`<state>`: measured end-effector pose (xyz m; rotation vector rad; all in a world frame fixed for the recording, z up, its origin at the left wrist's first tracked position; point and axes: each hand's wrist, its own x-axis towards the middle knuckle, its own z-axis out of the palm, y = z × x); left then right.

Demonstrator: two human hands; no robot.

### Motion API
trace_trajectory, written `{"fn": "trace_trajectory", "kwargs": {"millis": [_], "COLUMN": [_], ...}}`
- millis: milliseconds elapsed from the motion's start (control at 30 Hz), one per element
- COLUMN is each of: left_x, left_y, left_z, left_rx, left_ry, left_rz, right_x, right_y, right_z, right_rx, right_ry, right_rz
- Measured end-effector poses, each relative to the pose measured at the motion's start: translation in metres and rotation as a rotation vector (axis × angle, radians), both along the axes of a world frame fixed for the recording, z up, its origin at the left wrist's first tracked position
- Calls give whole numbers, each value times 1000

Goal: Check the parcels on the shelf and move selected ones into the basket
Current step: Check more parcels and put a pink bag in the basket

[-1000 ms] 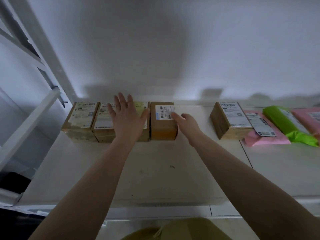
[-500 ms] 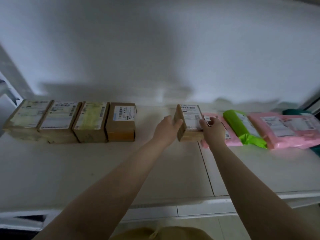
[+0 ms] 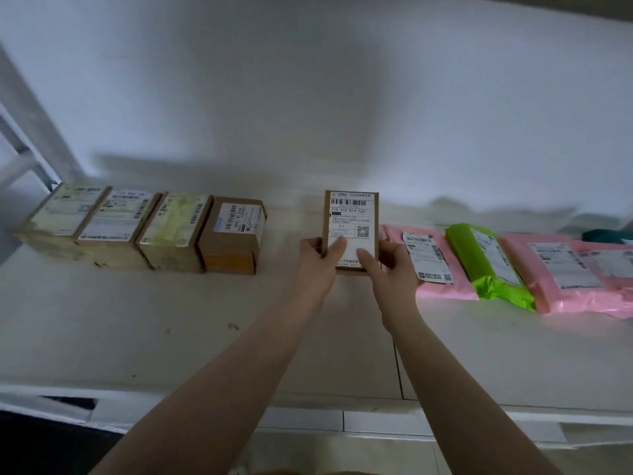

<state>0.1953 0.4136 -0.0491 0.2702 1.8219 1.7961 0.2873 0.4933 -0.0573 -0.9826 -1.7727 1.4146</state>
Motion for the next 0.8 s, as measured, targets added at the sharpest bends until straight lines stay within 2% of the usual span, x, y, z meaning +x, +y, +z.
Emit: {"fn": "trace_trajectory", "kwargs": {"millis": [133, 267, 433, 800], "left_x": [-4, -2, -4, -14], "left_y": [-34, -59, -73, -81], "left_z": [4, 7, 14, 21], "left_rx": [140, 240, 270, 267], "left_ry": [32, 46, 81, 110], "left_rz": [-19, -5, 40, 29], "right_x": [2, -1, -6, -20], "right_y": [-15, -34, -48, -57], "right_z": [6, 14, 22, 25], "right_rx": [-202, -329, -313, -313], "right_ry": [178, 243, 295, 335], "right_rz": [112, 229, 318, 303]}}
